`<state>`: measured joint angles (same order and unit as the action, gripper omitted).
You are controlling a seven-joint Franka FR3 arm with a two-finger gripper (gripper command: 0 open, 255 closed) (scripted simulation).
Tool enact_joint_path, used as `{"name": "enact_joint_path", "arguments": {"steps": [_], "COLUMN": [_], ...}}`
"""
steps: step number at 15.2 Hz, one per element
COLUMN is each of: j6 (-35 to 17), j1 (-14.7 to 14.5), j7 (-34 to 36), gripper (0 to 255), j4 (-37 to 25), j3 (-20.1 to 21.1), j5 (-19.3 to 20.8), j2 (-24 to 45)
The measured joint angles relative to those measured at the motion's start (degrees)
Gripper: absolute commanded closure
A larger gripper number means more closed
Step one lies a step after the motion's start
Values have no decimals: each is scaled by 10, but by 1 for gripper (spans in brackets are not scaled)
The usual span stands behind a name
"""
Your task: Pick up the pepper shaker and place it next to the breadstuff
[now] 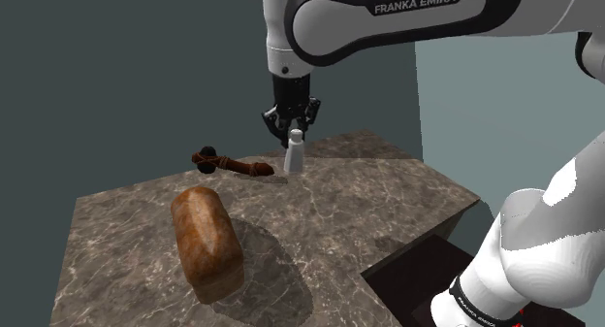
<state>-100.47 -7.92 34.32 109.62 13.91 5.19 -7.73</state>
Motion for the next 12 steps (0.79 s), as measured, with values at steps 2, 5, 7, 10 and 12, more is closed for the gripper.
{"name": "enact_joint_path", "arguments": {"steps": [2, 5, 7, 10, 12], "j6": [-16, -39, -51, -76, -91], "j1": [-1, 0, -1, -1, -1], "j7": [3, 4, 8, 10, 13], "gripper": [255, 255, 255, 255, 255], "j4": [18, 40, 49, 71, 83], "j3": [1, 0, 2, 2, 2], "j5": [0, 1, 1, 3, 4], "j2": [-2, -1, 3, 6, 9]}}
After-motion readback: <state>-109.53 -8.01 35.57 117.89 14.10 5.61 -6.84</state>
